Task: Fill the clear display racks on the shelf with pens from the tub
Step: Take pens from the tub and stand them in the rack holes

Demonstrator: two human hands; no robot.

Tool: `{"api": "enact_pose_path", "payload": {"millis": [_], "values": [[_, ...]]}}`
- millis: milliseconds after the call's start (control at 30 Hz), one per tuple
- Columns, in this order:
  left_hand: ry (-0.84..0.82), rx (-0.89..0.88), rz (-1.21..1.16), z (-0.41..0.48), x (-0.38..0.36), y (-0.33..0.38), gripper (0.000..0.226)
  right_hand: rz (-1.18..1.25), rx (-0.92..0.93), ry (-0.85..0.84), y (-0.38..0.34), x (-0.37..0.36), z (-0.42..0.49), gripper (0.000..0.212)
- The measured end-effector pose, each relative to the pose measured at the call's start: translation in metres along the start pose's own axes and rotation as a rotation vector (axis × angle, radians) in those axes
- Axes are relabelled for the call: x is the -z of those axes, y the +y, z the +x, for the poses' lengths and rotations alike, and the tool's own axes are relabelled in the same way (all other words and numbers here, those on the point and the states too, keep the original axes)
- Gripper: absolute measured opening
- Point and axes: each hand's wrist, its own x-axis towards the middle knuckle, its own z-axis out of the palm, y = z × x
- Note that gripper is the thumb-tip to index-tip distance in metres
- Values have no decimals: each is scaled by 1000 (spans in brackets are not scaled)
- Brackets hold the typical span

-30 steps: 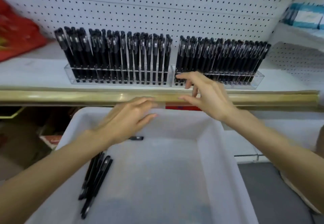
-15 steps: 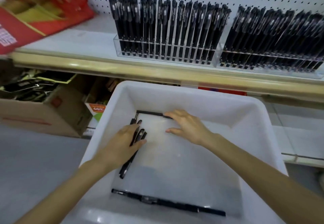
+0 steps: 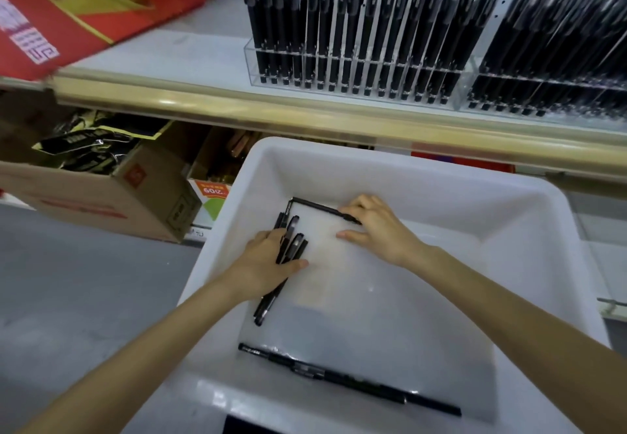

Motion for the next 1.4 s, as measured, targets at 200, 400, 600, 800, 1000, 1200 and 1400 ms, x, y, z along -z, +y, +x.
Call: {"api": "enact_pose_path", "payload": {"millis": [200,400,600,800,1000,1200,1400], "values": [[74,36,-60,0,-6,4,77,133,-71,131,12,-6,-17,20],[120,63,-266,4,-8,8,64,224,-228,127,13,-2,-24,13],[151,120,-397,12,-16,16,56,168,-364,11,15,11,-38,15],[217,148,-391,24,-28,23,44,266,-507,-43,13,36,-57,18],[159,95,-231,30,-36,31,27,570,-573,146,14,59,-76,13],[110,38,-202,35,-41,32,19,856,-585,297,10,72,-88,8],[62,-10,-399,31,-21,43,33,1055,-570,367,10,81,-88,8]]}}
